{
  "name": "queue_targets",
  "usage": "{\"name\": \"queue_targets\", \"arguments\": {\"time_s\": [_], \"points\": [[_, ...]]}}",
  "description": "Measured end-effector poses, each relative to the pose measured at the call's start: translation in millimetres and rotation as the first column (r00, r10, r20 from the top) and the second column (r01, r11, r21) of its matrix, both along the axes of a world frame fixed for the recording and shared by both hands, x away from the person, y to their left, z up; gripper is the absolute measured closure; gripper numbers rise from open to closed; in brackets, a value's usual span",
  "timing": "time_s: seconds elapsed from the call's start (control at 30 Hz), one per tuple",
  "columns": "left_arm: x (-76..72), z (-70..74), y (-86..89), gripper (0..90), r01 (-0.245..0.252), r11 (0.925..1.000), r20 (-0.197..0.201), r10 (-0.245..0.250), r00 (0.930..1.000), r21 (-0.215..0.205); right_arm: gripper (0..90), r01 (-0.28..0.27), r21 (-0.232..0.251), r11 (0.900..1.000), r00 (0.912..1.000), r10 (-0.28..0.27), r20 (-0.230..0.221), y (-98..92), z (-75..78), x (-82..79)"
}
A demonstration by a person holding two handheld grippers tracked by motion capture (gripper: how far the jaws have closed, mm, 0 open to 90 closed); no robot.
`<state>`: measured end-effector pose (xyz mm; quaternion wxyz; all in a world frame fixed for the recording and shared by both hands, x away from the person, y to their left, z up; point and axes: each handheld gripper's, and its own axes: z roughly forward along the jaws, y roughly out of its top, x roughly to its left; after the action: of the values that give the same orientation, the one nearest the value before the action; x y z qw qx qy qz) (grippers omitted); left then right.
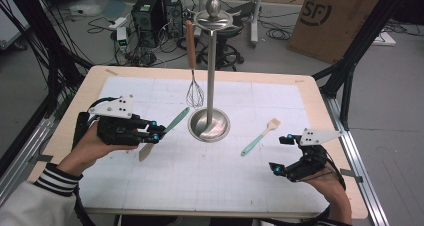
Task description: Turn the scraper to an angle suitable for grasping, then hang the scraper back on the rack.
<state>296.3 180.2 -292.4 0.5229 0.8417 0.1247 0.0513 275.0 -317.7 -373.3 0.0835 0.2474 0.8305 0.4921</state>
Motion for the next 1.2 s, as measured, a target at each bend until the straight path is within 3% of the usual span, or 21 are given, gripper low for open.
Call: {"name": "queue_targets", "arguments": {"time_s": [0.47, 1.2], "points": [[-2.7, 10.8, -6.4, 79.7, 0.004, 0.9997, 0.024, -0.004, 0.9997, -0.025, 0.2, -0.002, 0.004, 1.000, 1.0000, 0.002, 0.000, 0.3, 0.9, 0.0], [-2.2, 10.5, -8.9, 79.7, 0.001, 0.9993, 0.031, 0.000, 0.9995, -0.037, 0.2, -0.018, 0.030, 0.999, 0.9996, 0.017, 0.023, 3.3, 9.8, -4.6]]}}
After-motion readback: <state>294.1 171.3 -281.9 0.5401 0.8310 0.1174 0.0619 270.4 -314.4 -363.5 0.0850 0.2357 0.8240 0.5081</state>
